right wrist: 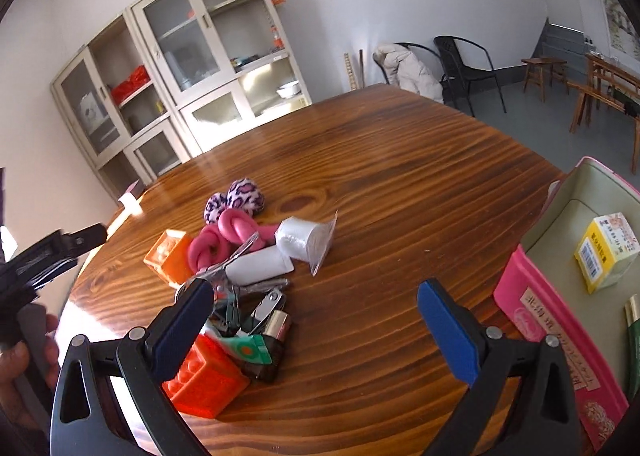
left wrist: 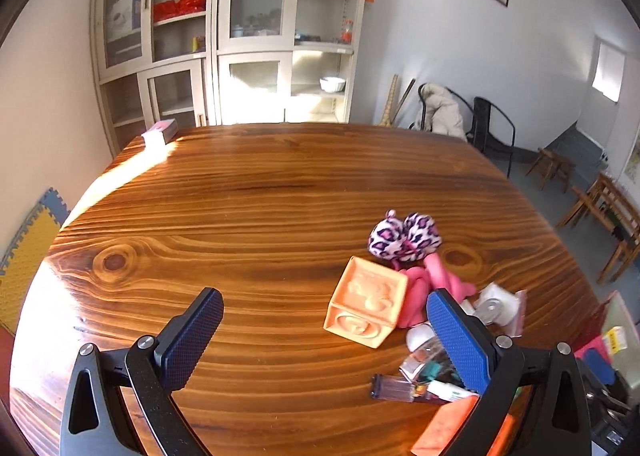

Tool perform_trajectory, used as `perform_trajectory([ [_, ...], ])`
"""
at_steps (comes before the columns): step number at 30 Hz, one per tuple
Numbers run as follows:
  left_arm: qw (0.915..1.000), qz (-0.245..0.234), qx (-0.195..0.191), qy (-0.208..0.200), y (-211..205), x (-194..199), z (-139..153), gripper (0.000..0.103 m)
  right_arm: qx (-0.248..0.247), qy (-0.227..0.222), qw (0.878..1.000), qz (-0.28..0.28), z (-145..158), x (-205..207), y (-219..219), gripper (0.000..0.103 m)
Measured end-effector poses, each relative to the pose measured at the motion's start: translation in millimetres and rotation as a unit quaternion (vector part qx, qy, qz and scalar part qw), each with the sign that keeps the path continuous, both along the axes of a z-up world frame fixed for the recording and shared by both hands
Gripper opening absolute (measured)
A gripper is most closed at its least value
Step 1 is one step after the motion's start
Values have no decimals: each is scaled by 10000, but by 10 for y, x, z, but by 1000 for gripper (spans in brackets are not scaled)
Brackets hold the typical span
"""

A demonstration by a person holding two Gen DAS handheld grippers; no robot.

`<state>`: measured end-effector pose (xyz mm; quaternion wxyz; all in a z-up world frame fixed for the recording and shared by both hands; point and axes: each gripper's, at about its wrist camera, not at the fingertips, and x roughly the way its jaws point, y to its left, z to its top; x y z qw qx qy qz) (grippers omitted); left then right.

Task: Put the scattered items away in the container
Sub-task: 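Move both grippers back over the scattered items on the table, then grasp the orange toy cube with the left gripper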

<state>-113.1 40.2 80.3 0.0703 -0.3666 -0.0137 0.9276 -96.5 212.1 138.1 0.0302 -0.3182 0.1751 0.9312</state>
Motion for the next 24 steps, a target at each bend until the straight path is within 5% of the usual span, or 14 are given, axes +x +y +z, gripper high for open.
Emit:
perform_trajectory([
  [8,9948,-357,-937,-174,223,-129,-388,103,-70,-66,10000,3,13,1,28,102],
  [24,9961,-678,12,-565,148,-466,-650,103,-79,-243,9997,-30,-62,-50,40,102],
])
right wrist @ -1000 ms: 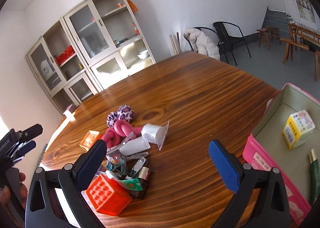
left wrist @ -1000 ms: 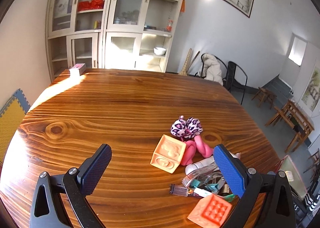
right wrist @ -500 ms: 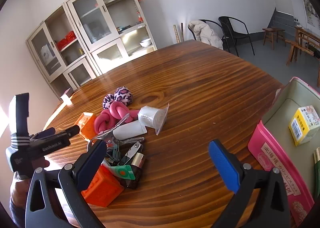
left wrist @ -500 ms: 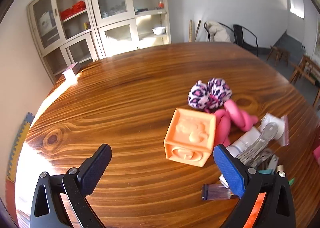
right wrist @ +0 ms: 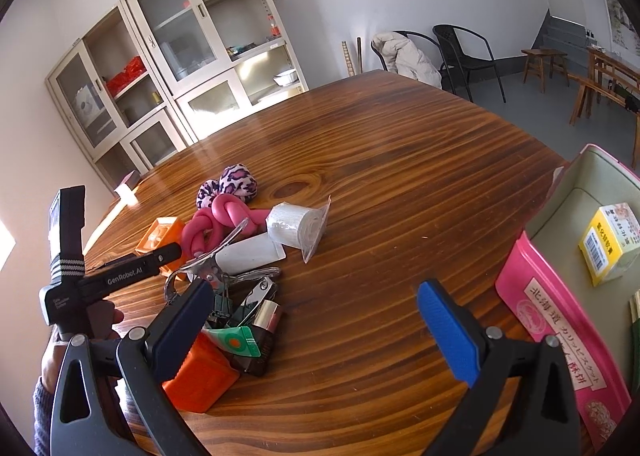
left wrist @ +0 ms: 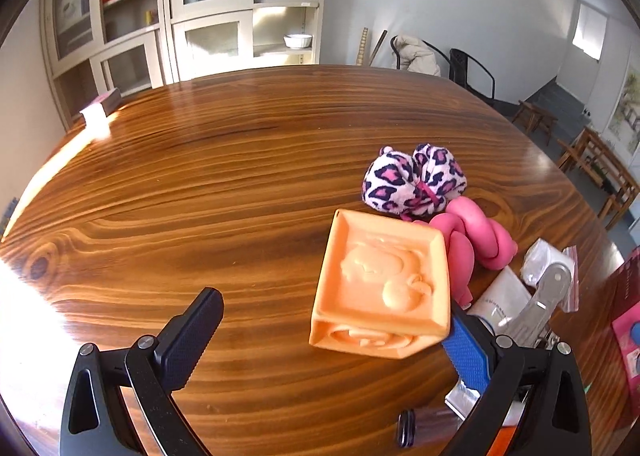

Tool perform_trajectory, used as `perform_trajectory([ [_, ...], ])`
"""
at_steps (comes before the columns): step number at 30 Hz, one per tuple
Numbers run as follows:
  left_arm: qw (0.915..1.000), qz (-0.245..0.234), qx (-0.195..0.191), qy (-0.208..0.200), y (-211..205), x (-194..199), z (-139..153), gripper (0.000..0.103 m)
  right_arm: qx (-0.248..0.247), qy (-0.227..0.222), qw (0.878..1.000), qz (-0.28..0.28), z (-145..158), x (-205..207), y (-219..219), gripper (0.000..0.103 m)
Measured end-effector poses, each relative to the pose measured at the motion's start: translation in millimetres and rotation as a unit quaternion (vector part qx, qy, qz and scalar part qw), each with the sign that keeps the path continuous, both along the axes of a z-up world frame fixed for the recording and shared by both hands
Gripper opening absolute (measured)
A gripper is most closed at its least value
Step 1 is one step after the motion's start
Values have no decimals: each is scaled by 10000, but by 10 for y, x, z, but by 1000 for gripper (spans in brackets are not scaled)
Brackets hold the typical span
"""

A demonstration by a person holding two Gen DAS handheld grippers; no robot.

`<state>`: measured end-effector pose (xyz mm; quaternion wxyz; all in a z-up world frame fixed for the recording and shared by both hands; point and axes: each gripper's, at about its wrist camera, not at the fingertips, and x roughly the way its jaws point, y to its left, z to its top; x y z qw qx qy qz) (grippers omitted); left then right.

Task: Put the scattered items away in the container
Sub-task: 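Grasp the orange toy cube with the left gripper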

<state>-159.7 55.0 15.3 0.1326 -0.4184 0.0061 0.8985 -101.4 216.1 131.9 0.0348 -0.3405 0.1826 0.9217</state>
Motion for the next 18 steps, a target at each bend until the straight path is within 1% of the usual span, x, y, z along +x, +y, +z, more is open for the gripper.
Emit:
perform_trajectory([
  [3,10000,28,62,58,7,-18,-9,103,24,-20,10000,15,-17,-6,-13,102],
  [4,9999,5,65,93,17,-13,-5,96,35,-29,10000,25,-19,-8,-18,102],
  [5,9999,-52,82,103,26,-21,1,77,42,-38,10000,36,-22,-10,-24,102],
  [6,9998,-110,106,84,43,-28,4,65,45,-45,10000,47,-25,-11,-28,102],
  [7,9999,-106,99,91,52,-19,6,56,47,-51,10000,60,-28,-12,-32,102],
  [11,9999,51,57,129,12,-14,19,55,47,-54,9999,121,-31,-13,-47,102],
  [15,9991,367,176,151,-147,11,100,55,92,30,9997,213,-10,2,-77,102],
  [18,9978,605,169,191,-239,15,185,55,75,86,9994,324,-3,8,-107,102],
])
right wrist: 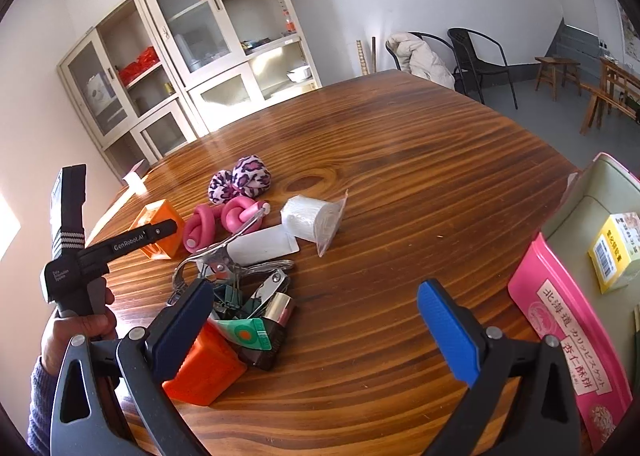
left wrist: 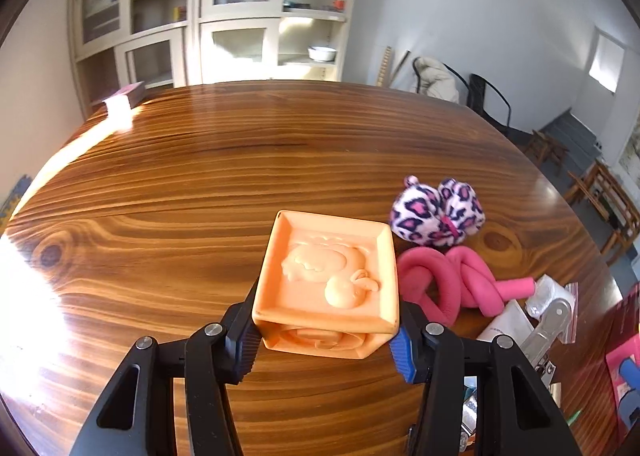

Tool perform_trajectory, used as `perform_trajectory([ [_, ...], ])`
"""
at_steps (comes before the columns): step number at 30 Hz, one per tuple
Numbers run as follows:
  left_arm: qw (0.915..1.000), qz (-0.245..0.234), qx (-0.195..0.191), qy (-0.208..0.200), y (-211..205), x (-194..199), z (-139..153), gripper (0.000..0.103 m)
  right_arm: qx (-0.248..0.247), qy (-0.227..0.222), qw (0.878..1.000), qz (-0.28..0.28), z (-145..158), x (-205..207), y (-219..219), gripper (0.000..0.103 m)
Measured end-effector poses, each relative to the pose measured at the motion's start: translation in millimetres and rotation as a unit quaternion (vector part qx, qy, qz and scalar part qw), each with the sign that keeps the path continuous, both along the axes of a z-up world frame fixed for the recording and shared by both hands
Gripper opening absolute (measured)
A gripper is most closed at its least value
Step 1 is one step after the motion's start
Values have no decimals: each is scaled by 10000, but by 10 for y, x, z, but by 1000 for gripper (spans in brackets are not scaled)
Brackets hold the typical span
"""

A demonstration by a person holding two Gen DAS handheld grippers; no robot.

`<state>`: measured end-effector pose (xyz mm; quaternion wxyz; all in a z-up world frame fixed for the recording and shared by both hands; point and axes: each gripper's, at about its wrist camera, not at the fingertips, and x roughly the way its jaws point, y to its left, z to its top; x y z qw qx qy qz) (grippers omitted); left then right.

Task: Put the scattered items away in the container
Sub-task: 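Grasp the orange toy cube with the left gripper, then lower the orange cube onto the table and open the left gripper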

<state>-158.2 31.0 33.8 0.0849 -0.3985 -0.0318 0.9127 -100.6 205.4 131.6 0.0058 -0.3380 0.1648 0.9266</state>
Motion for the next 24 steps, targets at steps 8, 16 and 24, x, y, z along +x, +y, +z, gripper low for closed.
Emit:
perform_trajectory([
  [8,9996,79,227,140,-93,66,221,56,146,-127,9998,49,-78,-46,-66,102],
  [16,9993,16,311,213,-79,92,314,56,1200,-261,9923,164,-175,-74,-360,102],
  [24,9994,43,322,119,-64,89,254,56,1216,-169,9815,1471,-207,36,-756,102],
])
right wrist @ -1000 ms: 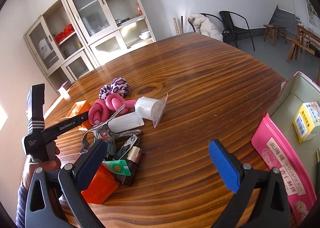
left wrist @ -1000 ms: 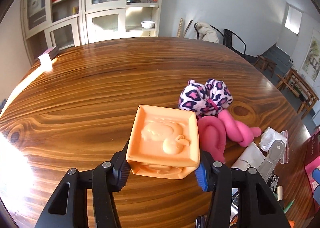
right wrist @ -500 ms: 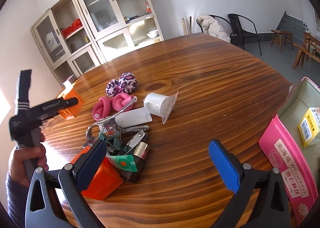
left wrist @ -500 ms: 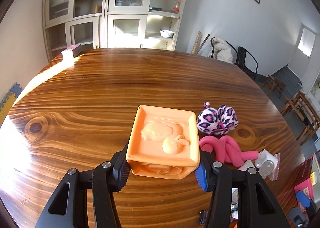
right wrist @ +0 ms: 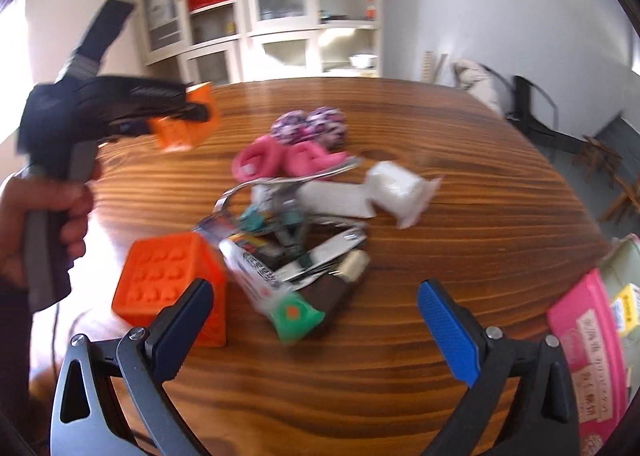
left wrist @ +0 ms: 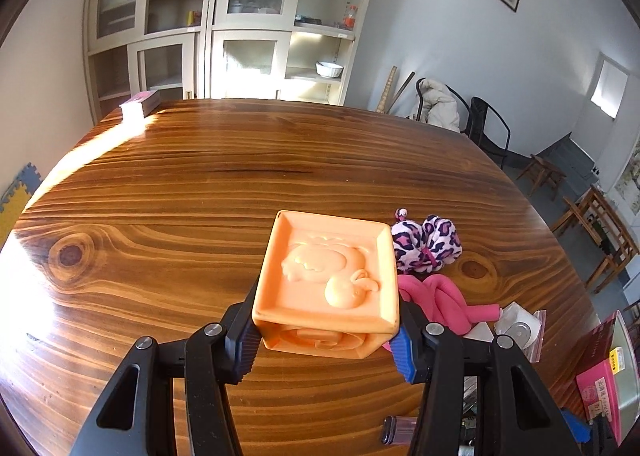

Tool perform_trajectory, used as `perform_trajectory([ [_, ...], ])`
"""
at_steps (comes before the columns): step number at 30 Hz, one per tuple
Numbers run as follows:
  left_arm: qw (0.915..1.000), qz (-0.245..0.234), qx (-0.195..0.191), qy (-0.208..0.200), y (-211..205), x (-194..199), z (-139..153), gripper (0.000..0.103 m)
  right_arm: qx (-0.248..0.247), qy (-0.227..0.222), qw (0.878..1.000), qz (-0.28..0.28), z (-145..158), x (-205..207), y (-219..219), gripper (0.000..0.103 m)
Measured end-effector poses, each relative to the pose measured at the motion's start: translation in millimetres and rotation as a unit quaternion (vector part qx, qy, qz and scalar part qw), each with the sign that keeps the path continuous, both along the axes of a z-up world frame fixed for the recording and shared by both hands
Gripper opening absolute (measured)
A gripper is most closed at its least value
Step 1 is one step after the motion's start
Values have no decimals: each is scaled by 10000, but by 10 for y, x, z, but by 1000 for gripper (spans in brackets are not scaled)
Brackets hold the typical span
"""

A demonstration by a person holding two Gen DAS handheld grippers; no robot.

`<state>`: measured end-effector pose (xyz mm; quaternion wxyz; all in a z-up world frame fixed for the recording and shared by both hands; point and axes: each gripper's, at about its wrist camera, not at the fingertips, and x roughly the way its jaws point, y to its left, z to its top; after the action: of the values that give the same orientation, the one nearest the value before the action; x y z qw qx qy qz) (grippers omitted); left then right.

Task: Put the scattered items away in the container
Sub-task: 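Lower the orange cube onto the table and open the left gripper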

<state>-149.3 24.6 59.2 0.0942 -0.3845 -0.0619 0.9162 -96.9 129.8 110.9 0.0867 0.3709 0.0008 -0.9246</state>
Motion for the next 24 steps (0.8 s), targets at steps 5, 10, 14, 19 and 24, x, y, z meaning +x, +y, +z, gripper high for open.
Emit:
perform_trajectory([
  [5,10000,14,6,3,-8,1,1,56,-21,-201,9997,125,-58,-21,-14,102],
  [10,10000,55,57,7,-52,-2,14,56,-554,-367,9976,-185,-61,-58,292,102],
  [14,9999,96,-35,107,-58,11,35,56,-627,-417,9951,-638,-84,-77,456,102],
  [19,9999,66,-80,106,-67,-6,34,56,-422,-537,9950,-725,-154,-114,364,94],
  [24,9997,105,-198,-7,-74,-42,-14,56,-111,-345,9970,-679,-102,-76,279,94],
])
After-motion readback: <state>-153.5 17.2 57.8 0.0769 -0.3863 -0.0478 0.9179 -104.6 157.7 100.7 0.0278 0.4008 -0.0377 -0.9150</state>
